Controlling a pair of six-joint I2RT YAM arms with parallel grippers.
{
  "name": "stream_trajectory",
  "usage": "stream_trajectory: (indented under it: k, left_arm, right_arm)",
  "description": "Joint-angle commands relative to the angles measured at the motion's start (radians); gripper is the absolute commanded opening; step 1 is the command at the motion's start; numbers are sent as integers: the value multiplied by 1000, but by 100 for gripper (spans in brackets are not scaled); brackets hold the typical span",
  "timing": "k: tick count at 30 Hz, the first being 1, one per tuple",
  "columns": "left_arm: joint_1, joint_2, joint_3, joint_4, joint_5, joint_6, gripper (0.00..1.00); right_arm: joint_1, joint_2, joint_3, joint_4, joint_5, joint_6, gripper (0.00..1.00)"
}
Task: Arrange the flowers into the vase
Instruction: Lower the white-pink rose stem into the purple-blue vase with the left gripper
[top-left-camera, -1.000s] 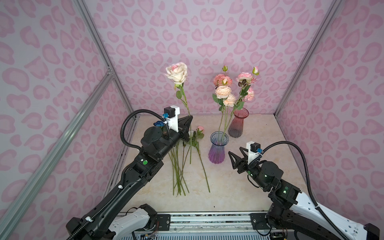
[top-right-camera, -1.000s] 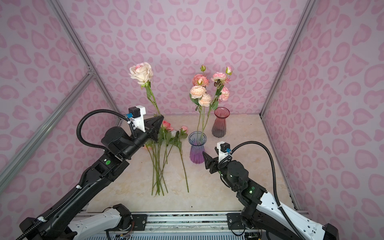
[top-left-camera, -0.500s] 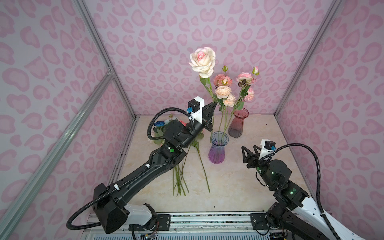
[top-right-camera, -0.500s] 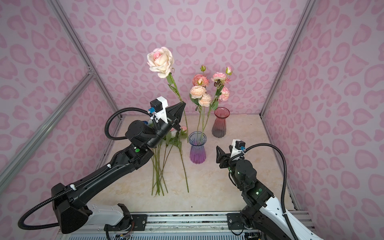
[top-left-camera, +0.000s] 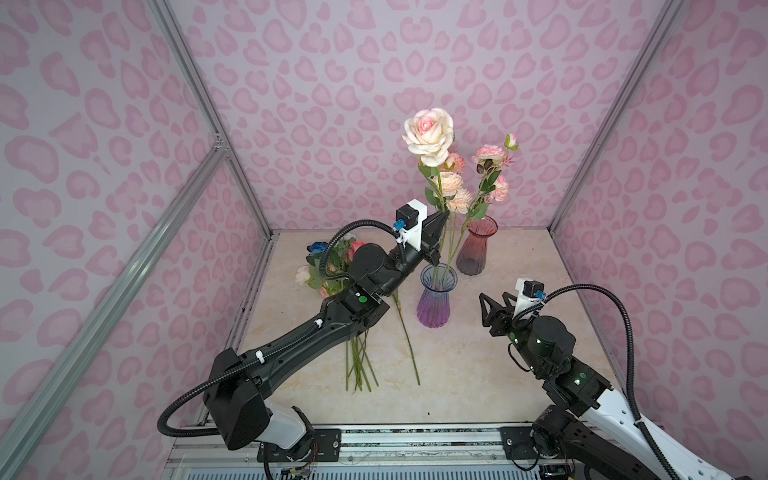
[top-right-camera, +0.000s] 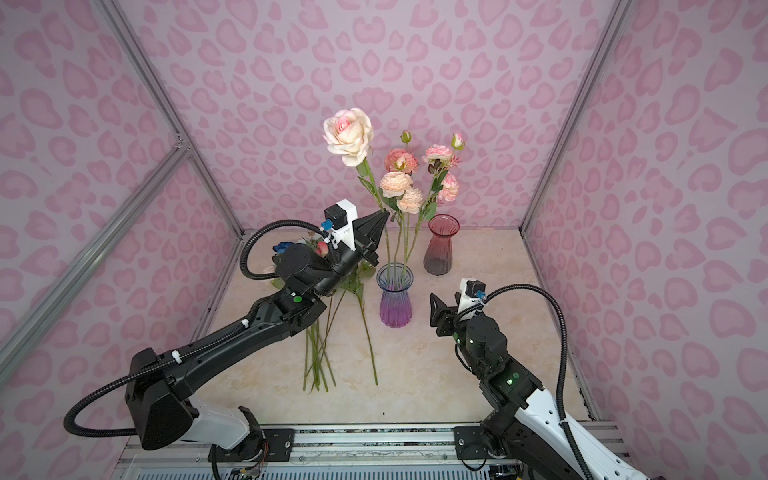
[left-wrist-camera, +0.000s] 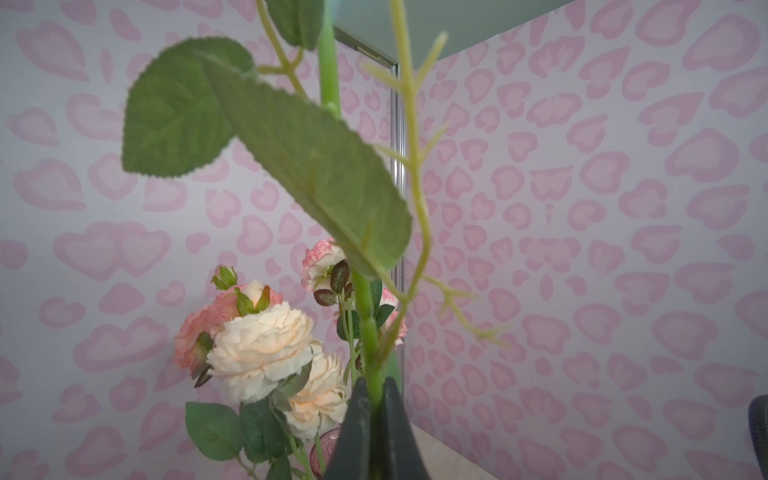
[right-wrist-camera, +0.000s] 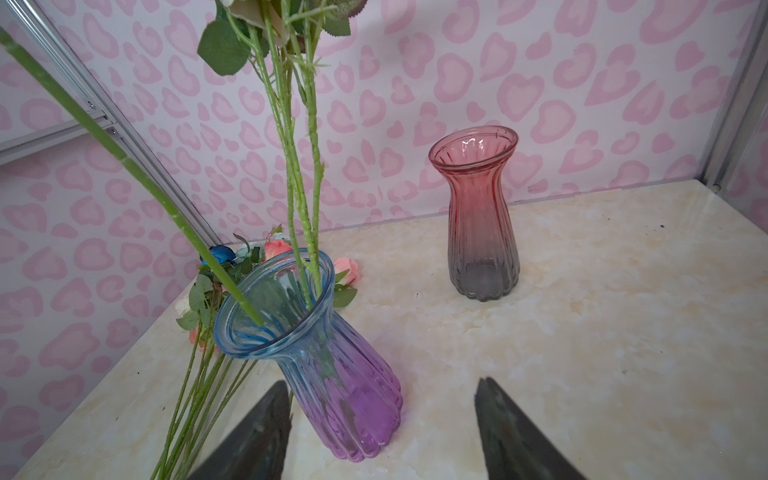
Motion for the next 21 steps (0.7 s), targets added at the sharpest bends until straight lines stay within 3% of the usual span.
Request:
stream_trajectory:
  k: [1, 9, 21]
  left_arm:
    - [-8, 36, 23, -45, 2, -3, 3]
    - [-12, 131, 64, -161, -22, 40, 3]
    - [-35, 194, 85, -245, -94, 111, 15]
  right_arm:
    - [1, -1, -6, 23, -2, 8, 71]
    - [-3, -25, -20, 15, 3, 11, 71]
    - [-7, -36, -33, 14, -6, 18, 71]
